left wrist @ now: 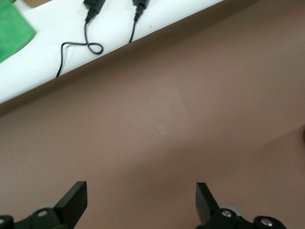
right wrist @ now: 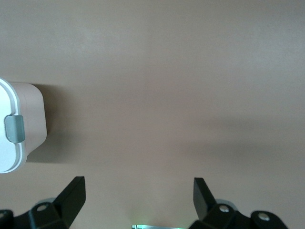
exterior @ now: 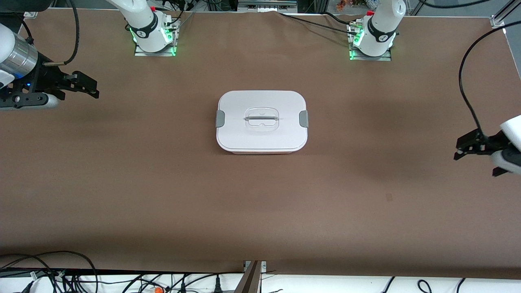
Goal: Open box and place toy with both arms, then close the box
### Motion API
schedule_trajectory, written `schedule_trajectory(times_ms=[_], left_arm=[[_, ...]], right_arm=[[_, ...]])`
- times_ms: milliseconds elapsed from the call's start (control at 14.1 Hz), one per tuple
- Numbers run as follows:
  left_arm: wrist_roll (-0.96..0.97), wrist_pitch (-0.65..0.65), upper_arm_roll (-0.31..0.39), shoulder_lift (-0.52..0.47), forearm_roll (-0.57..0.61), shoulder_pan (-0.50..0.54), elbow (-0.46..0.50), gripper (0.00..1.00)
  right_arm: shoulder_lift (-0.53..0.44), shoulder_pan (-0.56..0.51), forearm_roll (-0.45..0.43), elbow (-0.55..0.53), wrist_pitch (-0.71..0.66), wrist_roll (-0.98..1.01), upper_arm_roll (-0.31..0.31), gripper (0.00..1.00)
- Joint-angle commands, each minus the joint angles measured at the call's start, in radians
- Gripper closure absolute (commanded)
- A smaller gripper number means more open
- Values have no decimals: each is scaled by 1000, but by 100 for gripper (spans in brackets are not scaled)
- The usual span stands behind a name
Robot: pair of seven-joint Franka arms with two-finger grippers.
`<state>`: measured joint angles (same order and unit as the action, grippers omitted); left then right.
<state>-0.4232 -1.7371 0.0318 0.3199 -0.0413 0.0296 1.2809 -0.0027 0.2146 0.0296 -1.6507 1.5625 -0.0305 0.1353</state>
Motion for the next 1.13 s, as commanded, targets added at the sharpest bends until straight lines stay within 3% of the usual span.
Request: schedule_trajectory(times_ms=[0, 354, 1063], left_arm=[[185, 55, 7, -120, 8, 0, 121, 0], [470, 244, 7, -179, 1, -5, 121, 0], [462, 272, 5, -133, 14, 0, 100, 0]], right_arm=[[4, -11, -4, 17, -19, -12, -8, 0], [4, -11, -4, 16, -25, -14, -8, 0], [4, -11, -2, 17, -28, -14, -10, 0]])
